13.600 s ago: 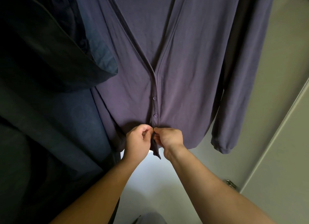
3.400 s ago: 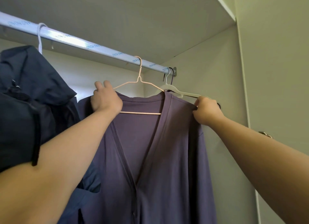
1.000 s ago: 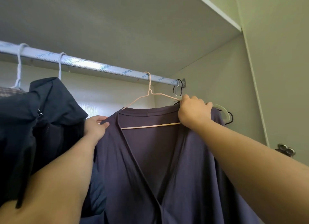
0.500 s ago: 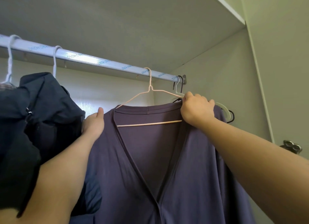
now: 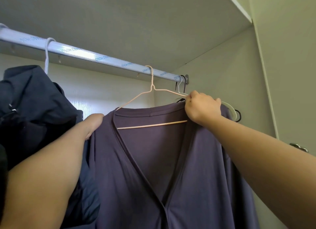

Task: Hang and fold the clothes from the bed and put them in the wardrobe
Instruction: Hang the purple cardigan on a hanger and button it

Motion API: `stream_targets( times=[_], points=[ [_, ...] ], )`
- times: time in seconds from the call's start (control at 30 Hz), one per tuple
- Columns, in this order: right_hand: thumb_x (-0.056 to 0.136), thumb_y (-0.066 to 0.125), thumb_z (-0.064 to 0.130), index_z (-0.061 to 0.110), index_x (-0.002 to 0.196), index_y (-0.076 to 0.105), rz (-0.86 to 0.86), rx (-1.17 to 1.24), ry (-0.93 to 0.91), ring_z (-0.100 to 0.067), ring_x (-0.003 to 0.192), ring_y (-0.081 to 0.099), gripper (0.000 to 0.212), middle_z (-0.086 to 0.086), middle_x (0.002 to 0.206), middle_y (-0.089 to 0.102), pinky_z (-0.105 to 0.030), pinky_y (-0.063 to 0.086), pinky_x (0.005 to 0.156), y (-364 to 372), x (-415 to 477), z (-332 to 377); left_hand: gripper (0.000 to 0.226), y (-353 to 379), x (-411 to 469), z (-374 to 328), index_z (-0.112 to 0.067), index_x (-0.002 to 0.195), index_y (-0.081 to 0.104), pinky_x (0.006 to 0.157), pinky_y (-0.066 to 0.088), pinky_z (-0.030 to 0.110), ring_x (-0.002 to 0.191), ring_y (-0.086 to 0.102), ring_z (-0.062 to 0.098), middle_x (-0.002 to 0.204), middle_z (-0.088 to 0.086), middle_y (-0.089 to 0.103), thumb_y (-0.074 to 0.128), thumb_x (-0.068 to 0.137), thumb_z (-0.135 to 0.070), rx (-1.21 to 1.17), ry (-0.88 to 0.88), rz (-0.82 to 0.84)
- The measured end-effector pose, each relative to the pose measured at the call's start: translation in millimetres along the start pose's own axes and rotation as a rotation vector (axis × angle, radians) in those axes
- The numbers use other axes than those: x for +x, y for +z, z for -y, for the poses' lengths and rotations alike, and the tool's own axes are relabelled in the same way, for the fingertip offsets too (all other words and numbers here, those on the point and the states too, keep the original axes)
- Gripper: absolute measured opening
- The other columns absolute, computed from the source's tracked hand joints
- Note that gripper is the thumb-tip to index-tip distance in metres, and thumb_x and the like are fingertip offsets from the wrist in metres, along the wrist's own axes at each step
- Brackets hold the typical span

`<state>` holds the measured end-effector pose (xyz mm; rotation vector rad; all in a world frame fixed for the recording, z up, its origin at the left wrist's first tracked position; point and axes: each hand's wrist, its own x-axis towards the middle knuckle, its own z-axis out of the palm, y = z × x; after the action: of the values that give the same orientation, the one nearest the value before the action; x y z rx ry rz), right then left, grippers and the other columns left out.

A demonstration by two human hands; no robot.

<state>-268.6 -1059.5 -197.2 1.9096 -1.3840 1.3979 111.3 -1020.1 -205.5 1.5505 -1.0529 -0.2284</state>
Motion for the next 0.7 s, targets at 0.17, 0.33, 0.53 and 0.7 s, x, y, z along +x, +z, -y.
stream_targets(
  times=[0.17,0.33,0.53,0.7],
  points=[
    [0.105,0.021,0.043,0.019,0.095,0.045,0.087,0.07,-0.029,-0.036,0.096,0.054,0.035,-0.016,0.115,0.065,-0.048,0.036,0.083,0.1,-5.0,2.7,0.051,22.2,-19.8,-41.3,-0.004,0.102,0.066,0.08,0.041,0.04,0.101,0.057,0.042,0.112,0.024,0.066,0.026,0.104,-0.036,0.445,0.301,-0.431],
    [0.105,0.027,0.042,0.02,0.088,0.049,0.113,0.091,-0.067,-0.035,0.079,0.047,0.035,-0.019,0.108,0.066,-0.04,0.04,0.07,-15.6,-13.2,-12.6,0.038,71.4,-59.4,-90.8,-0.02,0.088,0.057,0.083,0.04,0.041,0.088,0.059,0.037,0.091,0.013,0.068,0.029,0.103,-0.04,0.424,0.715,-0.463],
    [0.103,0.035,0.027,0.023,0.08,0.045,0.151,-0.009,-0.151,-0.037,0.074,0.052,0.026,-0.017,0.098,0.066,-0.04,0.046,0.065,-31.7,-30.9,-16.7,0.045,114.1,-82.2,-131.1,-0.022,0.096,0.065,0.092,0.035,0.042,0.103,0.057,0.031,0.1,0.003,0.07,0.031,0.103,-0.051,0.364,0.731,-0.475],
    [0.106,0.035,0.039,0.019,0.09,0.058,0.11,0.052,-0.278,-0.04,0.082,0.061,0.034,-0.016,0.099,0.067,-0.039,0.044,0.066,-43.4,-43.0,4.0,0.05,103.5,-76.0,-140.6,-0.015,0.108,0.07,0.088,0.032,0.042,0.111,0.052,0.032,0.112,0.011,0.067,0.025,0.108,-0.037,0.455,0.554,-0.538]
  ],
)
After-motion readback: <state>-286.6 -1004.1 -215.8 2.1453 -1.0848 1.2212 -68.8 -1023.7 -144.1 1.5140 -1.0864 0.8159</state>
